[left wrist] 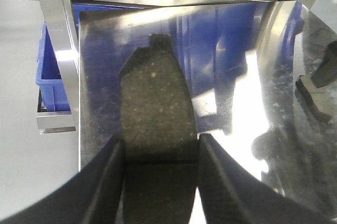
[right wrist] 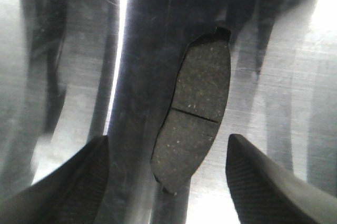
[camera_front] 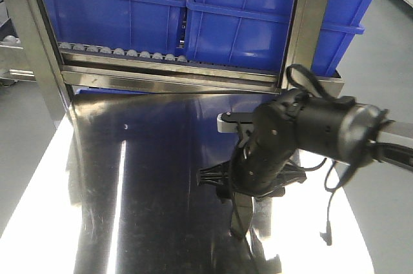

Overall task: Move and align brake pads A on conveyor
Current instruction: 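Lower the right gripper onto the remaining brake pad and close, then lift the grasped brake pad off the table with the right gripper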

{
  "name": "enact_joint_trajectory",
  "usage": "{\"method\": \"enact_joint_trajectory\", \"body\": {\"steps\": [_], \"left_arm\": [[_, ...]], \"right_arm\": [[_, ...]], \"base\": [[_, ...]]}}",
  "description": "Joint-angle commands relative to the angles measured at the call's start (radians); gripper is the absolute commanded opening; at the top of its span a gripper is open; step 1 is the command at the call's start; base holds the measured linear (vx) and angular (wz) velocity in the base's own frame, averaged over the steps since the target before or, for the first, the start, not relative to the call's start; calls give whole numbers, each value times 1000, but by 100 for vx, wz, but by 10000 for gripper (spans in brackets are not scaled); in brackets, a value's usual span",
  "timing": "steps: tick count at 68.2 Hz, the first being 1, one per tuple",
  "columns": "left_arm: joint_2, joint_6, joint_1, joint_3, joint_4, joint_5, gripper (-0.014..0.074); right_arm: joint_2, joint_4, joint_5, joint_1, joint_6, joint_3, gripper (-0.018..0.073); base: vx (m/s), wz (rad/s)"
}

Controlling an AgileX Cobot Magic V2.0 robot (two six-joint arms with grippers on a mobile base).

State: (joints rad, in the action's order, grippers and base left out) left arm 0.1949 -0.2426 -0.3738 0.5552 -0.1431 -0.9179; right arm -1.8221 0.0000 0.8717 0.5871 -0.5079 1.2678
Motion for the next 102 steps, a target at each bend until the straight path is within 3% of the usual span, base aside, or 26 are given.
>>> {"method": "enact_joint_trajectory", "body": {"steps": [1,27,75,89,102], "left_arm": [[9,-8,-7,27,-12,88,-6],[9,-8,-7,27,-12,88,-6],[9,-8,-7,27,-12,88,-6],[9,-8,-7,27,-12,88,-6],[9,-8,-7,27,-12,88,-6]], "right_arm": [[5,-26,38,-1,-56,62,452],[-57,-30,91,-8,-89,76,452],[-93,-32,42,-29,-69,78,445],[-106,-10,43,-29,-24,78,329],[-101,0,49,-29,10,78,95]], "base": [[0,0],[0,0],[0,0],[0,0],[0,0]]}}
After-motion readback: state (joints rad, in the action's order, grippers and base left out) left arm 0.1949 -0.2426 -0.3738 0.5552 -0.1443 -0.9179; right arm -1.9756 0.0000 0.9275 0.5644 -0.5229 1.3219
